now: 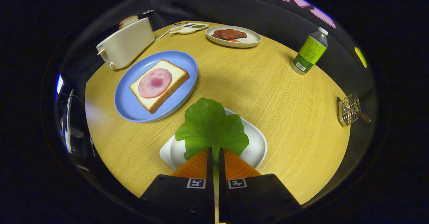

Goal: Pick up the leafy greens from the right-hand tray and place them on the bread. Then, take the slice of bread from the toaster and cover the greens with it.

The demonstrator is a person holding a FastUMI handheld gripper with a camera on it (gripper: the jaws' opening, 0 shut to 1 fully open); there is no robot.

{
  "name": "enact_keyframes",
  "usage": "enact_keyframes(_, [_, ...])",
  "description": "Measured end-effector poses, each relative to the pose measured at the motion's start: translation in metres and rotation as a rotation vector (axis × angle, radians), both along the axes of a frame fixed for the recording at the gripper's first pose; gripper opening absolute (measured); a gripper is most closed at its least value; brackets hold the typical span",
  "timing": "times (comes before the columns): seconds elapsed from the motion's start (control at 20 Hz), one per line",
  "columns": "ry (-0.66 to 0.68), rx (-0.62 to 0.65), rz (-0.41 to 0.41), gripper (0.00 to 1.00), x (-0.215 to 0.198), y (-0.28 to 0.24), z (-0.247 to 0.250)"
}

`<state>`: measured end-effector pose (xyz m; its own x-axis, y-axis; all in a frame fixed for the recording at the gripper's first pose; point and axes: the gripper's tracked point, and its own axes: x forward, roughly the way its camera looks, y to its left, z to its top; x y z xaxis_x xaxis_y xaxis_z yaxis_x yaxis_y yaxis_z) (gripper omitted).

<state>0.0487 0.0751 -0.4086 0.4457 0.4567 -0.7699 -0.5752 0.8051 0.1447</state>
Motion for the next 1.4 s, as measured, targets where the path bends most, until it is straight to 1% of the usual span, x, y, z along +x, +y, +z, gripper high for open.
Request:
enact_keyframes(0.15, [-0.021, 0.050, -0.057, 0.10, 0.001, -0.002, 0.022])
enact_keyframes(0.25, [-0.054, 0.074, -0.075, 0.10, 0.001, -0.003, 0.038])
enact_keyframes(0.4, [-0.101, 0.091, -0.080, 0.10, -0.003, 0.001, 0.061])
enact_keyframes(0.65, [-0.172, 0.134, -0.084, 0.10, -0.005, 0.020, 0.107])
enact_keyframes(1.0, [-0.178, 0.137, -0.033, 0.10, -0.008, 0.069, 0.138])
enact_keyframes(1.15, [-0.161, 0.154, -0.016, 0.09, -0.006, 0.097, 0.143])
enact_keyframes(1.4, [-0.113, 0.172, 0.002, 0.11, -0.002, 0.138, 0.138])
